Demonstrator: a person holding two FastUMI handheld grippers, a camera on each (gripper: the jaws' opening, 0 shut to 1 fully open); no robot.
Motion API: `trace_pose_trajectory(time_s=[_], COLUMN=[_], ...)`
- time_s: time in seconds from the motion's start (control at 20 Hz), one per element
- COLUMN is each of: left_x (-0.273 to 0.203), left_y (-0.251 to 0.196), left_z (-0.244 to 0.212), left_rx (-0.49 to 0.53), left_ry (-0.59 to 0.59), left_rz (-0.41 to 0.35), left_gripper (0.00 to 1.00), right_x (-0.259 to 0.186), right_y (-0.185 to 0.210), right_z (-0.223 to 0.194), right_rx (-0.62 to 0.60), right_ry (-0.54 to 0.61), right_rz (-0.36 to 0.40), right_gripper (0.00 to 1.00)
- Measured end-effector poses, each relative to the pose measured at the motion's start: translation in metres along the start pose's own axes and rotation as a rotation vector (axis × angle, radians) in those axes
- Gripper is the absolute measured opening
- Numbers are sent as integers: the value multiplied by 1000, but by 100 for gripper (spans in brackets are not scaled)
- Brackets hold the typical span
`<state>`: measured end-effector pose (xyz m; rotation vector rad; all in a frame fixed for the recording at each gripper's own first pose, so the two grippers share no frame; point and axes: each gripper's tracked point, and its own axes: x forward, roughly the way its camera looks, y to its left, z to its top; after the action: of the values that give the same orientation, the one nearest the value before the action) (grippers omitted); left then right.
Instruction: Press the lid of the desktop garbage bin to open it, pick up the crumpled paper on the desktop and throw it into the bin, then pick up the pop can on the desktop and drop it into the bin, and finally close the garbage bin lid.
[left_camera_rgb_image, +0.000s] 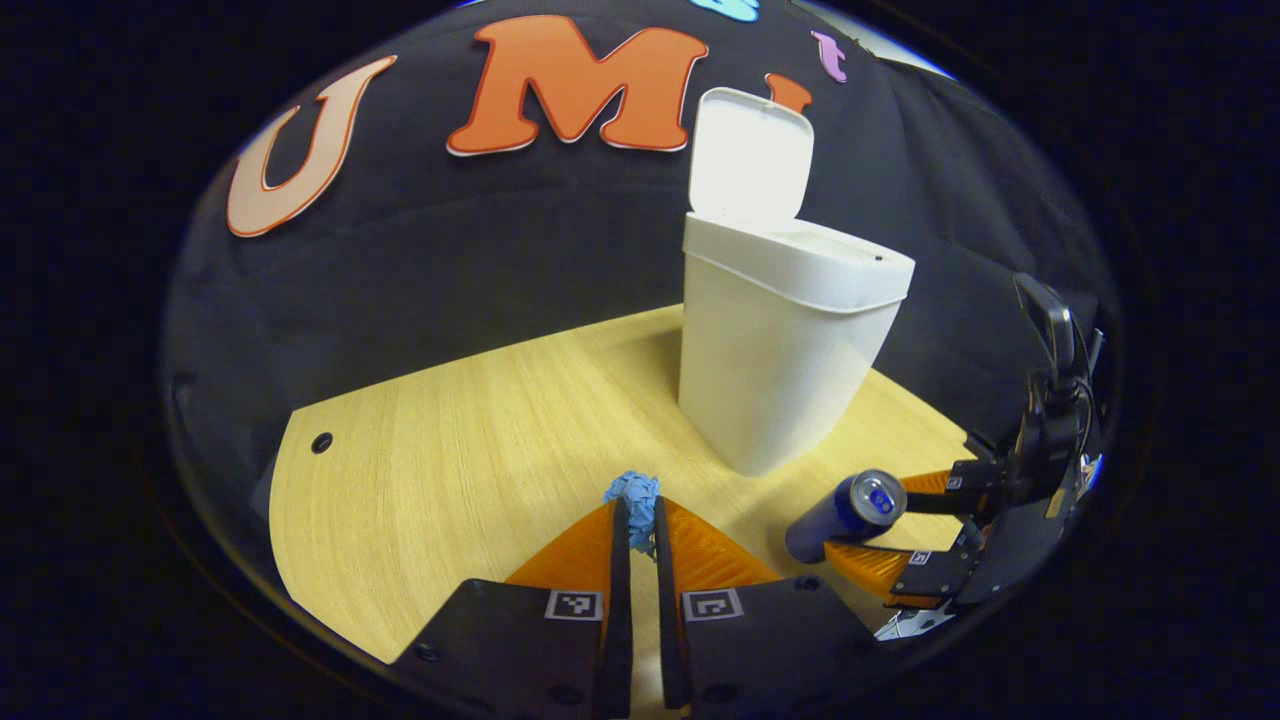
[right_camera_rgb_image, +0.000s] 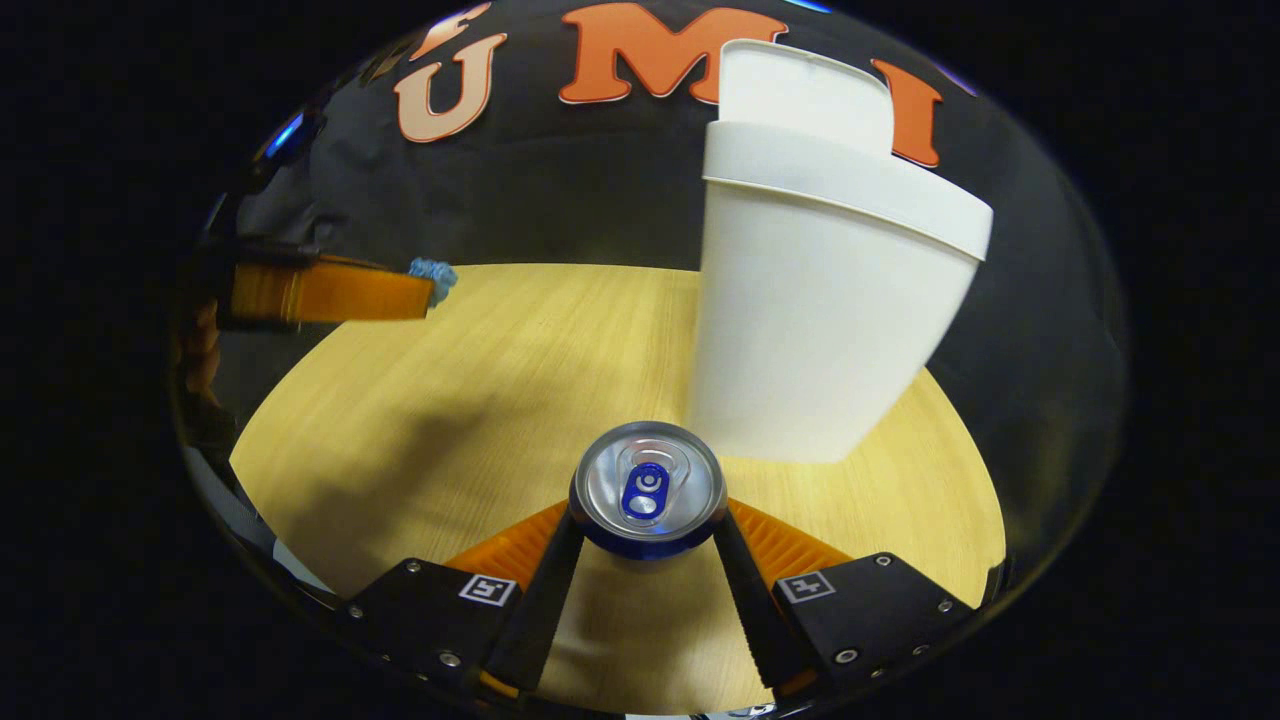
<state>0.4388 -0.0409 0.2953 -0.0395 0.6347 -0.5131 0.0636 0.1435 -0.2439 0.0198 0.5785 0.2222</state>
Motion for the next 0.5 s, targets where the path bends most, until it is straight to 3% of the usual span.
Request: trace_pose_trajectory(time_s=[0.5], left_x=[2], left_y=[-54], left_z=[104], left_rx=[67], left_ry=[-167], left_rz=[-148], left_gripper=[15], right_x=[5], right_y=[-1], right_z=[-6], right_rx=[84], right_ry=[14], right_rz=[-90], right_gripper=[80])
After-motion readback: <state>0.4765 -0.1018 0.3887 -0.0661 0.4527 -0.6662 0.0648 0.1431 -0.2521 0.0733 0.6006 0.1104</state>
